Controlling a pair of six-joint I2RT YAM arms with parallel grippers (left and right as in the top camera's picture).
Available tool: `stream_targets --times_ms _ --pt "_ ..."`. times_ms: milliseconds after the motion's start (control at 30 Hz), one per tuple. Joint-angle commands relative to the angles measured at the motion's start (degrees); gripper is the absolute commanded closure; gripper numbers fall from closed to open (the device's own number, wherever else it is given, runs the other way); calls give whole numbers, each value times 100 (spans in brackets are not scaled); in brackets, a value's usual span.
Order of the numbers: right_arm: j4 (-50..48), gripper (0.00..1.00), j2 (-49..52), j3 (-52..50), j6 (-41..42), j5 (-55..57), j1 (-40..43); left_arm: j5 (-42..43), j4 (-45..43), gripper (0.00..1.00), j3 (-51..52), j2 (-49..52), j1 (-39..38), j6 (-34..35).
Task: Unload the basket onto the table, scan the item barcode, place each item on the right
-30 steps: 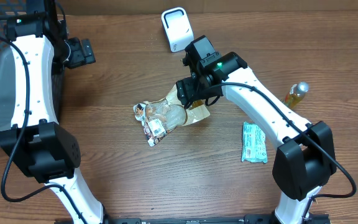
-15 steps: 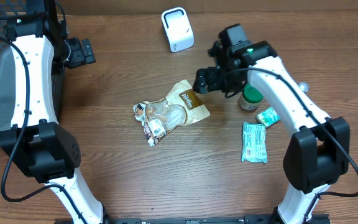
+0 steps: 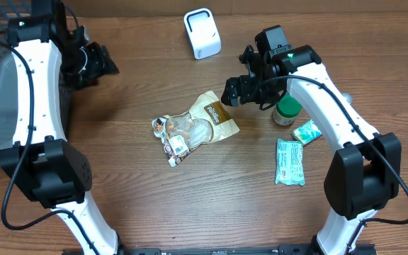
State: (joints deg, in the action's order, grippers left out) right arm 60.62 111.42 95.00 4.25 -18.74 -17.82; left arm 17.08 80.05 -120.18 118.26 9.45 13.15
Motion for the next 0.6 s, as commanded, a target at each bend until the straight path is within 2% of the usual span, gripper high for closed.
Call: stream_targets --times_ms 0,200,333,567 --pt "-31 5 -17 -72 -289 -70 -26 1008 184 96 -72 24 -269 72" --pt "-57 2 20 -87 -284 -70 -26 42 428 96 -26 26 -1145 105" --pt "-92 2 166 -87 -284 -74 -26 -553 450 96 186 50 -1788 503" --pt "-227 2 553 -87 -551 -588 -26 -702 81 96 1010 52 -2457 577"
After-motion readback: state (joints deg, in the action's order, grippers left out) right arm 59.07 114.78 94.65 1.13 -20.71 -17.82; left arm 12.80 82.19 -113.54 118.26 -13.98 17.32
